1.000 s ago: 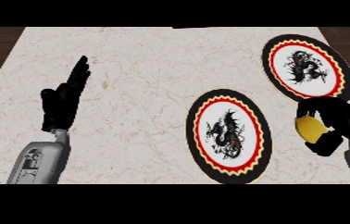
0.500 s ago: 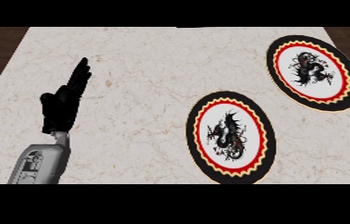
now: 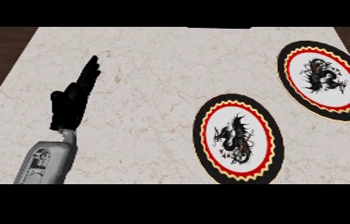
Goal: Pick the lemon from the plate and place it in the plate
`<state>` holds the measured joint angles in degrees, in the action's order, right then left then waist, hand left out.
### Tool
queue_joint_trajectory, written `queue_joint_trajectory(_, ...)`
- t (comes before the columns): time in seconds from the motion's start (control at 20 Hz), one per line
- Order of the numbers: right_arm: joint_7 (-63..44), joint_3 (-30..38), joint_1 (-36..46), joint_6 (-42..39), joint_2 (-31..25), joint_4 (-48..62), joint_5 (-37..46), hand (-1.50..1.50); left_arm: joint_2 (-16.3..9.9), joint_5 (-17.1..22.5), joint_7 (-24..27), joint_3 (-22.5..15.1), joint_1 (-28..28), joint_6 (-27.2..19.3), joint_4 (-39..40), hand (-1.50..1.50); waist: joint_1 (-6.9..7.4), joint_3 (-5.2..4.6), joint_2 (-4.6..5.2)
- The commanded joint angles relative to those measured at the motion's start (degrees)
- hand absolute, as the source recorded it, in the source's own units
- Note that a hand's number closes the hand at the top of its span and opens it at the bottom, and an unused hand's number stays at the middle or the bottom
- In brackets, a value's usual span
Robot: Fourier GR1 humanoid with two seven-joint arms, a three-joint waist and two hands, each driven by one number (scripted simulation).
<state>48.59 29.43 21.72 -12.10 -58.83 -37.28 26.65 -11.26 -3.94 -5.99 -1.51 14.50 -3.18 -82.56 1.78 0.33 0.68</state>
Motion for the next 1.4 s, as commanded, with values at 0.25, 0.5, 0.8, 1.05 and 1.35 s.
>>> queue_joint_trajectory(0.25, 0.99, -7.69, 15.19, -1.45, 4.37, 12.38, 5.56, 1.5, -0.55, 0.6, 1.98, 1.95, 3.62, 1.7, 4.98, 0.0, 0.28, -0.22, 0.01)
queue_joint_trajectory(0.5, -1.8, -10.5, 21.68, -0.28, 10.2, 15.45, 7.87, 1.5, 1.03, -1.2, -1.15, -0.21, 1.6, -0.01, 0.16, 0.0, 0.56, -0.2, -0.07)
queue_joint_trajectory(0.8, -6.12, -16.91, 23.12, 12.76, 16.46, 16.87, 16.42, 1.5, 1.42, -1.61, 0.09, -0.12, 1.78, 0.15, 1.88, 0.0, 0.48, -0.22, 0.1)
queue_joint_trajectory(1.05, -13.12, -16.62, 27.52, 10.98, 18.95, 24.5, 17.37, 1.5, -0.1, -0.95, -0.34, 0.7, 1.83, 1.84, 0.75, 0.0, 1.0, -0.18, 0.28)
queue_joint_trajectory(1.35, -13.27, -15.07, 27.92, 11.18, 23.33, 28.76, 16.07, -1.5, 0.79, -0.65, 2.34, 1.72, 3.45, 1.74, 5.07, 0.0, 0.98, -0.13, 0.61)
